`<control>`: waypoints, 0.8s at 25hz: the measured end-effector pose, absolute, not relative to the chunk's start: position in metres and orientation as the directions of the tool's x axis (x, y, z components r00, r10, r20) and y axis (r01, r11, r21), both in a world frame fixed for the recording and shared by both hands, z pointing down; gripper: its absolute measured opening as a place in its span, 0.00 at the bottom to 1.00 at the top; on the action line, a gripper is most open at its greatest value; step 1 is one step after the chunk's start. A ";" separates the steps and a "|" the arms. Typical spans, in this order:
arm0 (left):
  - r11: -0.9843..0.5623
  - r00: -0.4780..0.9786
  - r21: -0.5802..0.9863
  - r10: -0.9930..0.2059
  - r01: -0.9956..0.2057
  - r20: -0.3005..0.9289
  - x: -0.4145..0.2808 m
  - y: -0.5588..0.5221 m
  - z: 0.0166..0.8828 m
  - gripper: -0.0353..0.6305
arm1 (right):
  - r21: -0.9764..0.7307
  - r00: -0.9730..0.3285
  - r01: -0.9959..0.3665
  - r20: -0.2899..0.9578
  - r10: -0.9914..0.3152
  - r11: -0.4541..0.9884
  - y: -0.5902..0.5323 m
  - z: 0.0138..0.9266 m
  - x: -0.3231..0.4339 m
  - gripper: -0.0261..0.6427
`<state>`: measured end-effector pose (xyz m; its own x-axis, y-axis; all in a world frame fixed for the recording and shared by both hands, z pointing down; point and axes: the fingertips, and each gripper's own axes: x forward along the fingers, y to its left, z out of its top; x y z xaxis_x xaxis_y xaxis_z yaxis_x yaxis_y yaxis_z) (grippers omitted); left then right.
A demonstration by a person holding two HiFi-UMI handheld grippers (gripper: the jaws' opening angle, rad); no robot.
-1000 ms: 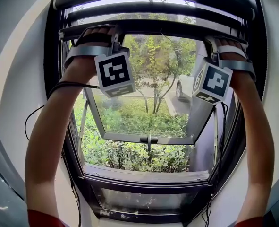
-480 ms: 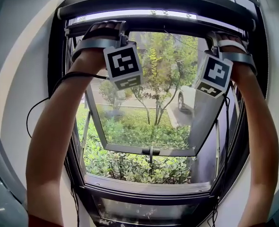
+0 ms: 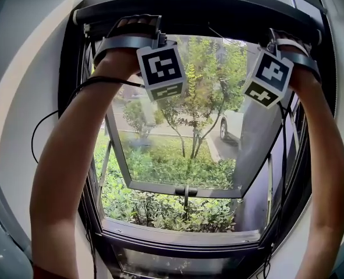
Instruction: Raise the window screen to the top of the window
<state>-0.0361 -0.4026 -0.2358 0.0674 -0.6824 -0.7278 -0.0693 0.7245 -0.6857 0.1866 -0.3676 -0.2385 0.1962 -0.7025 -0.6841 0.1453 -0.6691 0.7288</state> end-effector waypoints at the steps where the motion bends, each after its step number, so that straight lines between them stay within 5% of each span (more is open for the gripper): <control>1: 0.721 0.060 -0.689 -0.687 -0.075 -0.724 -0.036 -0.403 -0.237 0.14 | 0.728 0.199 0.149 -0.685 -0.701 -0.669 -0.368 -0.240 0.186 0.09; 11: 0.745 0.056 -0.665 -0.662 -0.058 -0.747 -0.036 -0.400 -0.234 0.14 | 0.720 0.163 0.114 -0.693 -0.703 -0.684 -0.366 -0.238 0.186 0.09; 15: 0.759 0.089 -0.649 -0.643 -0.060 -0.761 -0.028 -0.389 -0.227 0.14 | 0.762 0.121 0.089 -0.647 -0.753 -0.641 -0.369 -0.224 0.182 0.25; 20: 0.746 0.171 -0.661 -0.642 -0.086 -0.747 -0.011 -0.372 -0.211 0.19 | 0.752 0.070 0.101 -0.658 -0.749 -0.651 -0.364 -0.210 0.174 0.26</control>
